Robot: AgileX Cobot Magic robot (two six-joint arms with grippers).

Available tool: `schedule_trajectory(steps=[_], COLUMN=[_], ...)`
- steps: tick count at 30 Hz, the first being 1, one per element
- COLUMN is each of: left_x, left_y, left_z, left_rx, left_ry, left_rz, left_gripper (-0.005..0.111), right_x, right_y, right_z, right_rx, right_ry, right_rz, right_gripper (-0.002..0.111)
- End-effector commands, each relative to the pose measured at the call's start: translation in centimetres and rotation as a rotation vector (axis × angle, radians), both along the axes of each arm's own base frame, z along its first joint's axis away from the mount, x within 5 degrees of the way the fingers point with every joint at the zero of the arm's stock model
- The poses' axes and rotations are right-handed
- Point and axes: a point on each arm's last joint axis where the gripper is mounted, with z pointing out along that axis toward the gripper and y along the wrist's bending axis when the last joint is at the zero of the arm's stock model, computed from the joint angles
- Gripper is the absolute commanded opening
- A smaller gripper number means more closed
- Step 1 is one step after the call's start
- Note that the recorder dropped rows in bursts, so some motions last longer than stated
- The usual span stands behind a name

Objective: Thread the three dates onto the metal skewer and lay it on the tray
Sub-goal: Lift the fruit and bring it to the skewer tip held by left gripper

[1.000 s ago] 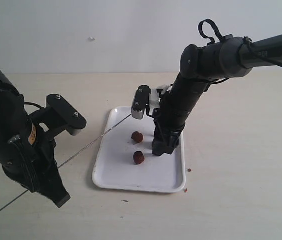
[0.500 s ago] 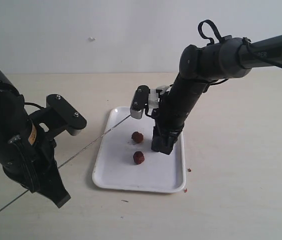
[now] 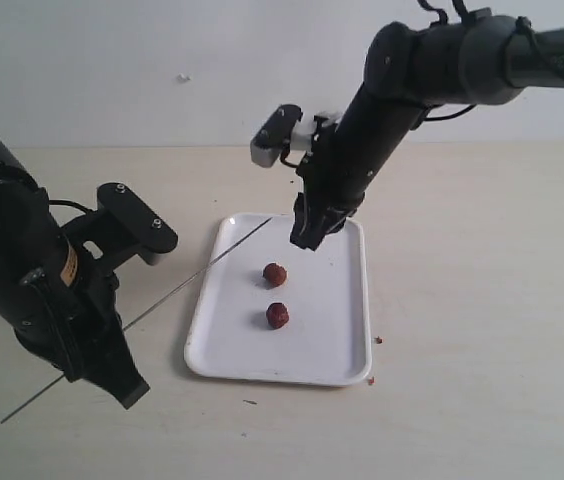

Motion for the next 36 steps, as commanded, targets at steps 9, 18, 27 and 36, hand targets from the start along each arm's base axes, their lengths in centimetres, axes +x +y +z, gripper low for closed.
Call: schedule_trajectory(steps=[9, 18, 27, 36], left_x=[0.6, 1.5, 5.6, 6.7], left_y=[0.2, -0.4, 3.1, 3.0], left_z=[-0.4, -0.1, 0.9, 0.0], left_rx=[-0.036, -0.085, -0.166, -0.115], left_ry=[-0.111, -0.234, -0.415, -0.473], left_rz=[-0.059, -0.15, -0.084, -0.283], left_gripper=[0.0, 0.0, 0.0, 0.0], right_x=[1.4, 2.6, 2.8, 3.0], right_y=[-4.7, -8.2, -7.7, -7.1], right_z=[6.3, 7.3, 7.7, 8.8], right_rx=[0.346, 0.576, 0.673, 0.833], right_ry=[0.199, 0.24, 0.306, 0.355], right_rz=[-0.199, -0.374, -0.452, -0.493], right_gripper=[0.028, 0.028, 0.028, 0.028])
